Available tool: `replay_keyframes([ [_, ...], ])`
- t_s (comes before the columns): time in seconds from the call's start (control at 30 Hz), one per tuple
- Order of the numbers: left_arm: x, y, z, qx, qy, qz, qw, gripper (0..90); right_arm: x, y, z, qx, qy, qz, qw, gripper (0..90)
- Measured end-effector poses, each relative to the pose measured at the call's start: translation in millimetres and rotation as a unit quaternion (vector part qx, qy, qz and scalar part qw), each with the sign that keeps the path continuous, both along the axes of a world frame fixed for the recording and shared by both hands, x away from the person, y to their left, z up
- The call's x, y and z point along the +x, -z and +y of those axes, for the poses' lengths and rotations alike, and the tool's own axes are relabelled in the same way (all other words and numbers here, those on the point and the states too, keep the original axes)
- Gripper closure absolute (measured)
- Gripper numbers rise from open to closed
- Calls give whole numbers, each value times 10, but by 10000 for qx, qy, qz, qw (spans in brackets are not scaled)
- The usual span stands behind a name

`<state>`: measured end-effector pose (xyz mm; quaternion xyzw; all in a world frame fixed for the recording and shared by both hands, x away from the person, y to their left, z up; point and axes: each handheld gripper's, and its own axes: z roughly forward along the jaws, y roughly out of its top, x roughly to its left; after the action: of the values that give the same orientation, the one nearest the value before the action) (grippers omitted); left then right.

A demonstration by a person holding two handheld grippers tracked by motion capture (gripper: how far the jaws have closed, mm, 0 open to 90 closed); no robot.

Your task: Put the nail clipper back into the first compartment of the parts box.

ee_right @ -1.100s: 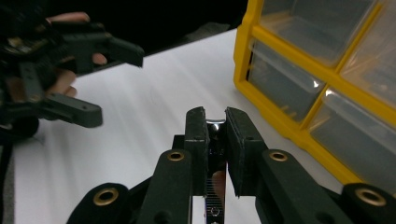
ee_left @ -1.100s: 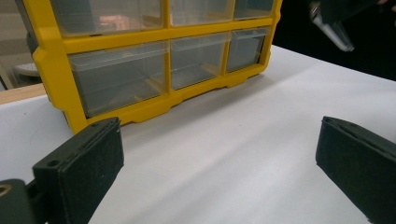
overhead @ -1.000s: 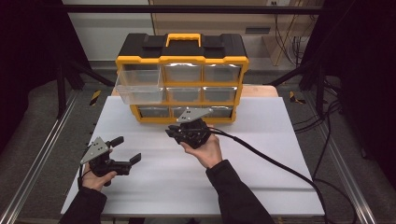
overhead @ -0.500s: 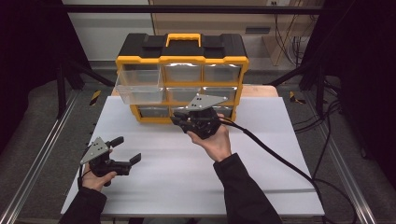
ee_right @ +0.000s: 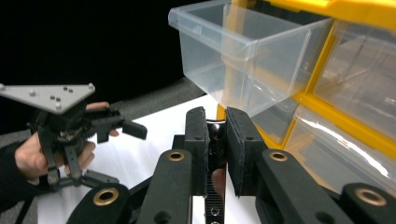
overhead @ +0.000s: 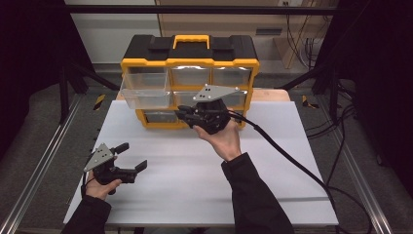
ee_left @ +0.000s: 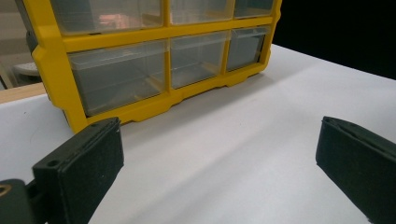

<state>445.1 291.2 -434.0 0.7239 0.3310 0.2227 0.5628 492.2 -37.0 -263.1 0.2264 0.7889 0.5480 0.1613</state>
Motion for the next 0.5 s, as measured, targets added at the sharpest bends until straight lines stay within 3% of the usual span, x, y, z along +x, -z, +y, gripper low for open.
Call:
replay_keyframes([
  [0.5,-1,0,-2,3,5,-1,10000,8,83,-264,86,97,61,-158,9998,796],
])
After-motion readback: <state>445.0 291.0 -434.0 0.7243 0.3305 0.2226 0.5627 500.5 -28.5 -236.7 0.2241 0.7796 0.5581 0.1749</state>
